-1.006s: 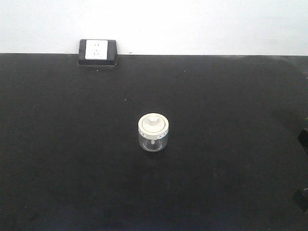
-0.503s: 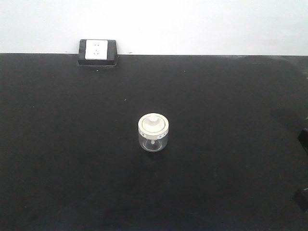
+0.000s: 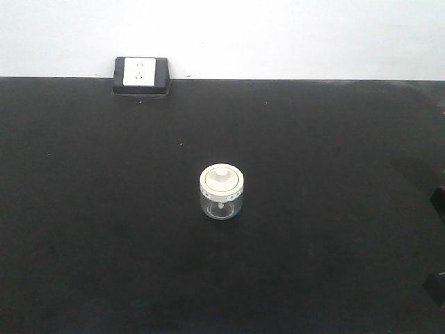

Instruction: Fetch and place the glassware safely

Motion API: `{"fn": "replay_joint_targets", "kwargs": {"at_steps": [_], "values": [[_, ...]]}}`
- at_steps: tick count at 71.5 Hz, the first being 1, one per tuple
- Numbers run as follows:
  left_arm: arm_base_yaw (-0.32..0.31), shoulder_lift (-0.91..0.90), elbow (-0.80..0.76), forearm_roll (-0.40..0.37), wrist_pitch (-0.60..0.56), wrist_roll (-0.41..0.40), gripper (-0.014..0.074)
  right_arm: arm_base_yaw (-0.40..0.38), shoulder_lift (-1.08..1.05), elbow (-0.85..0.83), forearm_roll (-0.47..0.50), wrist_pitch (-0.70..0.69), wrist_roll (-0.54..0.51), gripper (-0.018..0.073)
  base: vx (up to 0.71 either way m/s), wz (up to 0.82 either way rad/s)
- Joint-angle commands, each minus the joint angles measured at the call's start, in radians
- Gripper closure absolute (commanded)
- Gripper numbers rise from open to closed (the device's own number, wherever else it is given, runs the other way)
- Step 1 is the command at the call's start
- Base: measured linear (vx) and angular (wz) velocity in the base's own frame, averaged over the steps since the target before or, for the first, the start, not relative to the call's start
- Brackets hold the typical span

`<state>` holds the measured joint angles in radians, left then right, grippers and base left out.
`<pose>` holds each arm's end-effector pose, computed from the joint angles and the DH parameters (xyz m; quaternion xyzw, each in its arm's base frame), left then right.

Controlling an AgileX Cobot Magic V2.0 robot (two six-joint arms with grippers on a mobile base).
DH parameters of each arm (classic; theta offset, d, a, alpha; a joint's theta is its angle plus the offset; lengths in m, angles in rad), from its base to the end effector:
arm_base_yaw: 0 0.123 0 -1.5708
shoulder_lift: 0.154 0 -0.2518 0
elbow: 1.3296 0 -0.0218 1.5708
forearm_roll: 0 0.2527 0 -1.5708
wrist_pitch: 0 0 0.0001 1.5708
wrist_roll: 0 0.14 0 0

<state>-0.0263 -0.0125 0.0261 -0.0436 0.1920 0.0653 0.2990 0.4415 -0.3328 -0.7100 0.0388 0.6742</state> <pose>0.1401 -0.0049 0.1822 0.0210 0.7474 -0.0044 0.6641 0.1773 0.0509 0.2734 -0.1120 0.7162 0.0814 0.6840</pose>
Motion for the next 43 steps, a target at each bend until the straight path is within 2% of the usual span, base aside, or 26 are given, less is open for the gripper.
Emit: {"fn": "replay_joint_targets", "kwargs": {"at_steps": [1,21,43], "values": [[0.0,-0.012,0.03,-0.01,-0.063,-0.008,0.0603,-0.005,0.005,-0.027,-0.008,-0.055,-0.011,0.0567,0.0,0.0],[0.0,-0.012,0.03,-0.01,-0.052,-0.008,0.0603,-0.005,0.005,-0.027,-0.008,-0.055,-0.011,0.0567,0.0,0.0],[0.0,-0.012,0.03,-0.009,-0.134,-0.008,0.0603,-0.005,0.005,-0.027,-0.008,-0.055,-0.011,0.0567,0.0,0.0]]}}
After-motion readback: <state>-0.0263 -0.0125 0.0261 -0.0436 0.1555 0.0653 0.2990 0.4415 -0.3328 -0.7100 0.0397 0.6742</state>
